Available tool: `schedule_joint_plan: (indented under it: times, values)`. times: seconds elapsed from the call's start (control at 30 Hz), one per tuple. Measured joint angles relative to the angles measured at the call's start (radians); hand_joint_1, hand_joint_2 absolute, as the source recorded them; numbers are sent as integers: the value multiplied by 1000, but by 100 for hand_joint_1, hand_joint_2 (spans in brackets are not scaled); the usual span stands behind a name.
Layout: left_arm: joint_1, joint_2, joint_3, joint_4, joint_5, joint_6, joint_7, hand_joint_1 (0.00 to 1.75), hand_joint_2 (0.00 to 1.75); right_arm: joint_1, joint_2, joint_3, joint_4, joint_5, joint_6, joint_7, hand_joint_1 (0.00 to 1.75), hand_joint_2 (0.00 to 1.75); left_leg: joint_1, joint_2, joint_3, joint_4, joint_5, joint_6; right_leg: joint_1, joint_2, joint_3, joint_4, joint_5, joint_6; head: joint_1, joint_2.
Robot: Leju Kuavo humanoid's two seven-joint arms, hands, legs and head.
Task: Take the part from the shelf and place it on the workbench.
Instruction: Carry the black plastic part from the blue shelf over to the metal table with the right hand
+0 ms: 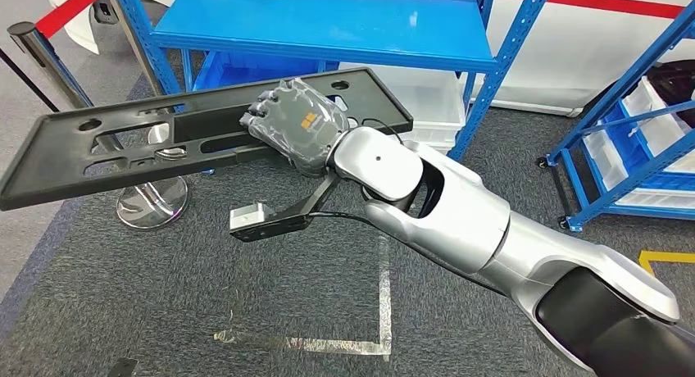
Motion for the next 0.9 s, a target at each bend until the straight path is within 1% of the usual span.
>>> schedule_joint_plan:
  times: [0.03,0.07,0.1,0.13,0.17,0.2,0.23,0.27,0.3,0.33,0.37,0.4,0.43,0.47,0.5,0.53,0.57,0.6,0.63,0.67,0.7,0.73,0.77,0.8,0.83,0.9]
  values:
    - [0,0,0,0,0,1,0,0,175,2,-1,0,4,0,-2,0,175,175,-3,0,-12,-2,13,0,7,0,51,-49,21,-14,0,0]
    - [0,-2,0,0,0,2,0,0,175,4,-1,-1,7,0,-4,0,175,175,-5,0,-21,-7,26,-2,14,0,109,-119,20,-32,-1,0]
    - [0,-3,0,0,0,3,0,0,175,4,-2,-3,10,0,-8,0,175,175,-5,0,-24,-16,41,-5,21,-1,159,-189,11,-44,-2,0]
    - [1,-3,-1,0,-1,3,1,0,175,4,-2,-6,13,0,-12,0,175,175,-2,1,-23,-28,56,-9,27,-1,191,-242,1,-52,-2,0]
    - [1,-4,-1,0,-1,4,1,0,175,4,-2,-9,15,0,-16,0,175,175,2,2,-18,-43,72,-16,30,-1,203,-277,-3,-56,0,0]
    - [3,-3,-2,1,-1,4,1,0,175,4,-2,-11,18,0,-20,0,175,175,4,2,-13,-62,90,-23,33,-2,201,-296,13,-55,3,0]
    - [4,-3,-3,1,-1,4,1,0,175,3,-2,-13,21,0,-22,0,175,175,5,2,-9,-76,99,-29,31,-4,198,-311,35,-54,4,0]
    - [5,-2,-4,1,-1,4,1,0,175,3,-2,-14,24,0,-22,0,175,175,4,2,-11,-82,92,-33,29,-6,196,-328,54,-52,5,0]
    - [5,-2,-5,1,-1,4,1,0,175,4,-2,-14,27,0,-23,0,175,175,3,1,-16,-70,60,-35,25,-9,192,-343,76,-51,3,0]
    - [5,-1,-5,1,-1,4,1,0,175,4,-2,-14,30,0,-23,0,175,175,3,1,-24,-34,5,-35,22,-10,184,-351,93,-49,1,0]
    - [5,0,-5,1,-1,5,1,0,175,4,-2,-14,32,0,-23,0,175,175,2,1,-34,21,-54,-36,22,-10,170,-354,107,-49,-1,0]
    - [5,1,-5,1,-1,5,1,0,175,4,-2,-14,35,0,-23,0,175,175,2,1,-41,88,-101,-38,22,-10,153,-352,121,-49,-2,0]
    - [5,2,-6,1,-1,5,0,0,175,5,-2,-14,37,0,-23,0,175,175,1,2,-45,151,-117,-41,22,-10,133,-349,132,-47,-2,0]
    - [5,2,-6,1,-1,5,-1,0,175,7,-2,-14,40,0,-23,0,175,175,2,2,-42,197,-100,-45,21,-10,112,-344,143,-44,-2,0]
    - [5,3,-6,1,0,5,-2,0,175,9,-2,-14,42,0,-24,0,175,175,2,2,-29,220,-63,-48,20,-10,90,-337,154,-41,-2,0]
    - [4,3,-6,1,1,5,-3,0,175,11,-2,-14,45,1,-24,0,175,175,3,2,-3,212,-28,-51,19,-10,68,-327,162,-37,-2,0]
    - [3,2,-6,1,1,5,-3,0,175,12,-3,-14,46,2,-25,1,175,175,3,3,42,171,-23,-53,19,-11,46,-314,169,-32,-3,0]
    - [3,4,-6,1,2,5,-3,0,175,12,-4,-15,48,4,-26,3,175,175,1,3,94,105,-47,-53,19,-12,27,-297,173,-27,-2,0]
    - [1,5,-6,1,2,6,-3,0,175,12,-5,-17,50,6,-29,5,175,175,-1,3,138,44,-85,-48,21,-13,12,-283,177,-22,-1,0]
    - [0,6,-6,1,2,7,-2,0,175,13,-5,-20,52,9,-31,6,175,175,-5,2,167,-3,-120,-41,23,-14,2,-273,182,-19,1,0]
    - [0,7,-6,1,2,8,-2,0,175,14,-6,-23,54,12,-34,8,175,175,-7,1,176,-27,-133,-32,24,-16,-4,-268,189,-16,3,0]
    - [1,7,-6,1,3,9,-1,0,175,16,-7,-25,56,14,-37,10,175,175,-6,2,171,-29,-132,-21,24,-15,-9,-266,193,-12,4,0]
    - [2,7,-7,1,3,10,-1,0,175,19,-7,-26,58,16,-38,11,175,175,-5,3,168,-29,-125,-13,21,-12,-13,-259,187,-7,7,0]
    - [4,7,-7,1,4,10,0,0,175,21,-8,-27,61,17,-39,12,175,175,-3,4,164,-30,-118,-5,18,-9,-23,-236,168,0,9,0]
    - [4,7,-7,1,5,11,0,0,175,22,-10,-29,63,18,-39,12,175,175,-1,6,160,-31,-112,1,14,-5,-40,-194,135,7,11,0]
    - [5,8,-8,1,7,12,1,0,175,25,-13,-32,68,19,-40,13,175,175,-1,6,148,-31,-100,6,5,-1,-85,-63,60,19,15,0]
